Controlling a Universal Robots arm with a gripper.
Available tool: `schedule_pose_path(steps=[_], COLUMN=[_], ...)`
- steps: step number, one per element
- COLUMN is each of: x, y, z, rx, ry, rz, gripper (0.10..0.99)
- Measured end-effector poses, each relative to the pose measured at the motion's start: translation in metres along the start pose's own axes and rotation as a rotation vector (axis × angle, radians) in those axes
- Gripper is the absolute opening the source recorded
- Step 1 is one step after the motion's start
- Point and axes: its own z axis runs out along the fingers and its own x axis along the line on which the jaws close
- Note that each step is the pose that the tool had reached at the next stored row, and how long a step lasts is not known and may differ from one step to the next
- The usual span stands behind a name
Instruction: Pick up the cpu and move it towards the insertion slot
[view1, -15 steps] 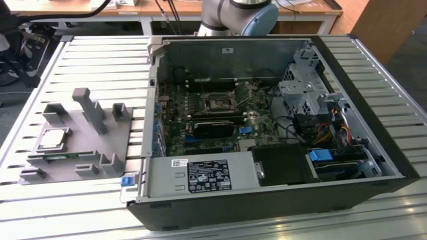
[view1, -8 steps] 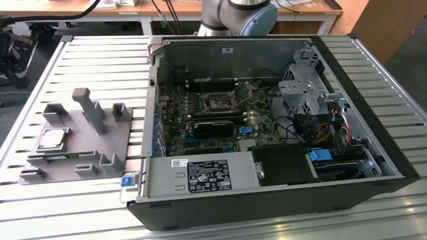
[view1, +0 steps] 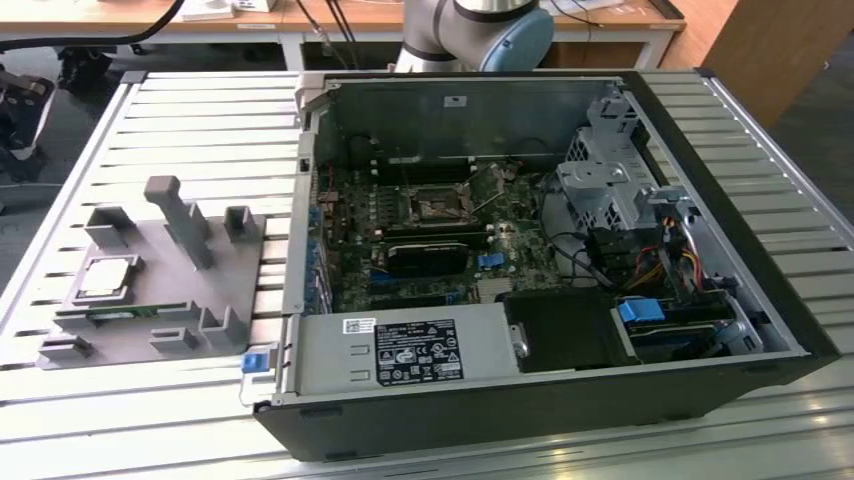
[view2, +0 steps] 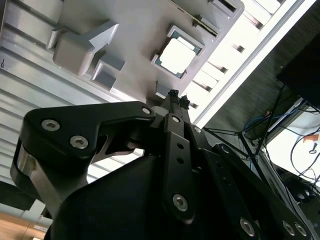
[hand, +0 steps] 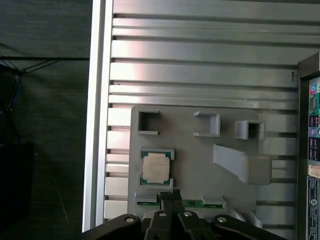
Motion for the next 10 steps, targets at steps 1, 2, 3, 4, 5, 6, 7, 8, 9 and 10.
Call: schedule_pose_path(steps=[1, 2, 3, 4, 5, 6, 7, 8, 9, 10], x=[0.0004, 0.0008, 0.0015, 0.002, 0.003, 0.0038, 0.0047, 0.0058, 0.0066, 0.0075], y=[-0.0001, -0.0002, -0.0002, -0.0003, -0.0004, -0.0005, -0.0007, -0.0009, -0.0011, -0.0013], z=[0.0005, 0.001, 0.0015, 0.0023, 0.0032, 0.0045, 0.0058, 0.0072, 0.0088, 0.0102], rx=[0.0, 0.0, 0.0, 0.0, 0.0, 0.0, 0.0, 0.0, 0.0, 0.0], ry=[-0.0001, -0.0001, 0.0, 0.0, 0.0001, -0.0001, 0.0, -0.0002, -0.0005, -0.0005], rz=[0.0, 0.0, 0.0, 0.0, 0.0, 0.0, 0.0, 0.0, 0.0, 0.0], gripper=[0.106, 0.106, 0.106, 0.106, 0.106, 0.106, 0.106, 0.114, 0.169, 0.169])
